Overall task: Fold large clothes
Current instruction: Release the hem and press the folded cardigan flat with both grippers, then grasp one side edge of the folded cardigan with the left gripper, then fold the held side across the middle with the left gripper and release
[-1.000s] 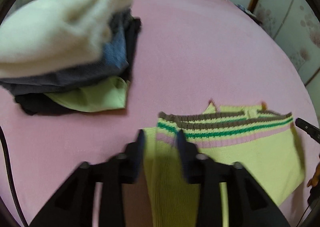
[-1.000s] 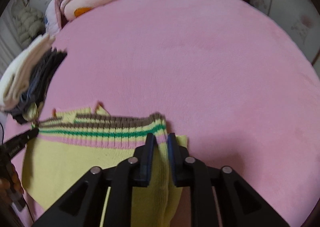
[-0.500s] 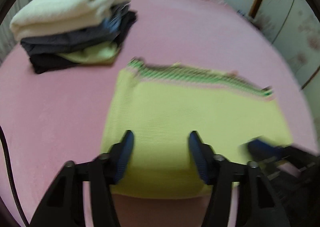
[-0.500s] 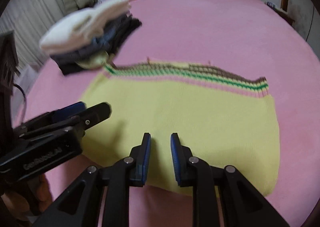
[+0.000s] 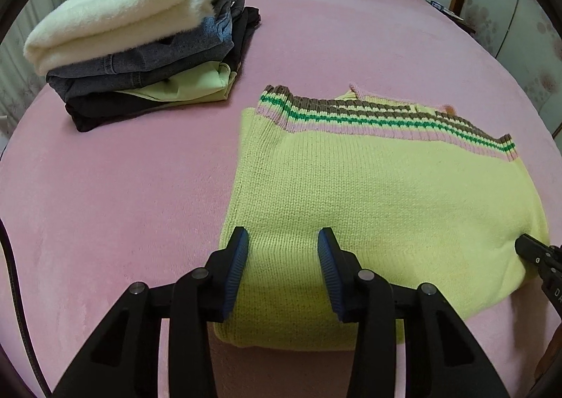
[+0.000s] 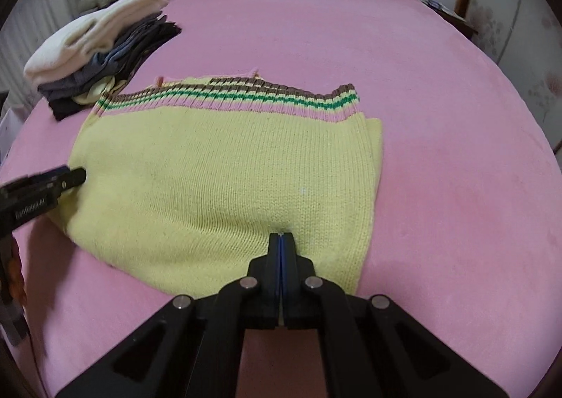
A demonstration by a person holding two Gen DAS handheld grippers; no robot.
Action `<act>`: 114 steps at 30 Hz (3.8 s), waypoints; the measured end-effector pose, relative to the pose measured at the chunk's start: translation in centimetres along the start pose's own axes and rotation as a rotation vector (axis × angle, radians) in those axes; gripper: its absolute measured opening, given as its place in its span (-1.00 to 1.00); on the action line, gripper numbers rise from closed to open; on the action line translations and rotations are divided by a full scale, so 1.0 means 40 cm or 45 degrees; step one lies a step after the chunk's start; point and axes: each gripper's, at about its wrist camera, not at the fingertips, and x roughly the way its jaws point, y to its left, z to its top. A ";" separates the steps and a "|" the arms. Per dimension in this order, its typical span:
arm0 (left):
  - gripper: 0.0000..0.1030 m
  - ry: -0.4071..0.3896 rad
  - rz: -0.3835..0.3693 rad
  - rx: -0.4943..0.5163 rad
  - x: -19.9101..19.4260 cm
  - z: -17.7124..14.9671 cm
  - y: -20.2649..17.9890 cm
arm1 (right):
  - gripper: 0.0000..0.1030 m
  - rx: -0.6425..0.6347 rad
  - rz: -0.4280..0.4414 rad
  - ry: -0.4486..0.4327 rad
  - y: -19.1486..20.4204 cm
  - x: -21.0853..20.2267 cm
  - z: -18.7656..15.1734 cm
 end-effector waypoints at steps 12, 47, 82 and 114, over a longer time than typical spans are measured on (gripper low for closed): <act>0.89 0.022 -0.205 -0.176 -0.227 0.034 0.020 | -0.69 0.145 0.109 -0.168 0.043 -0.208 0.056; 0.93 0.014 -0.767 -0.717 -0.095 -0.238 0.102 | -0.26 0.044 0.133 -0.272 0.209 -0.205 -0.086; -0.72 -0.314 -0.898 -0.547 0.004 -0.046 0.096 | -0.96 0.117 0.161 -0.241 0.247 0.018 0.055; -0.18 -0.183 -0.658 0.372 -0.110 -0.040 -0.546 | -0.92 0.562 0.235 -0.195 -0.181 -0.127 -0.156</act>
